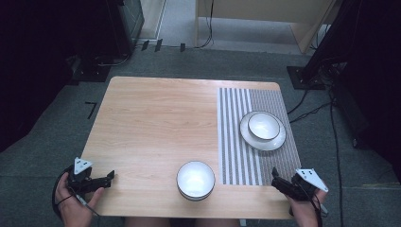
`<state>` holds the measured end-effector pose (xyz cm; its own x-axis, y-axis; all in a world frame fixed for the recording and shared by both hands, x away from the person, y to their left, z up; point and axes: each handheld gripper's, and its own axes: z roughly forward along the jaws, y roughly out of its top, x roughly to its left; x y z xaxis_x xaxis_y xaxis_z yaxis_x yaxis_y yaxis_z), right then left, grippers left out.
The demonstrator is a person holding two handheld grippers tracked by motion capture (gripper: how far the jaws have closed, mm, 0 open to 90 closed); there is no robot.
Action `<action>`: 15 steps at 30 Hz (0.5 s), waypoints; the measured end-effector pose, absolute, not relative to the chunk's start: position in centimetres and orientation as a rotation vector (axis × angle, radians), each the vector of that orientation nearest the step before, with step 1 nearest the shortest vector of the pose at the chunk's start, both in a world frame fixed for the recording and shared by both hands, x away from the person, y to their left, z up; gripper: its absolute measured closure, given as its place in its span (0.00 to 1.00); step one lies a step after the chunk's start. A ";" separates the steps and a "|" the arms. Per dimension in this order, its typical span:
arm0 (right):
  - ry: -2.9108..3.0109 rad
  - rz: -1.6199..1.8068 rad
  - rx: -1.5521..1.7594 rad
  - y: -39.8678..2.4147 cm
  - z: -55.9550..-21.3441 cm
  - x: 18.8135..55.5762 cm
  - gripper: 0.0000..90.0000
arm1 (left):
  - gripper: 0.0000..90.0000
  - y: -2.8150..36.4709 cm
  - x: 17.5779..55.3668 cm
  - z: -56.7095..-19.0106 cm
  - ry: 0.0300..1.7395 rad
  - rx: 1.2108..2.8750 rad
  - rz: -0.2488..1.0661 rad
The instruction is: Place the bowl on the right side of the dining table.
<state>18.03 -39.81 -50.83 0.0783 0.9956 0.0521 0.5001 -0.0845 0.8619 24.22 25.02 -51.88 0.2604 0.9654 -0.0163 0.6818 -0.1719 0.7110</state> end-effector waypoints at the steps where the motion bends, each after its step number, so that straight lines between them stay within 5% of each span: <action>1: 1.500 0.920 1.671 -39.9 -50.8 18.0 0.00 | 0.00 25.0 24.2 -51.9 1.489 1.930 0.603; 15: 1.508 0.845 1.700 -41.1 -51.6 17.9 0.00 | 0.00 25.0 24.2 -51.9 1.489 1.929 0.603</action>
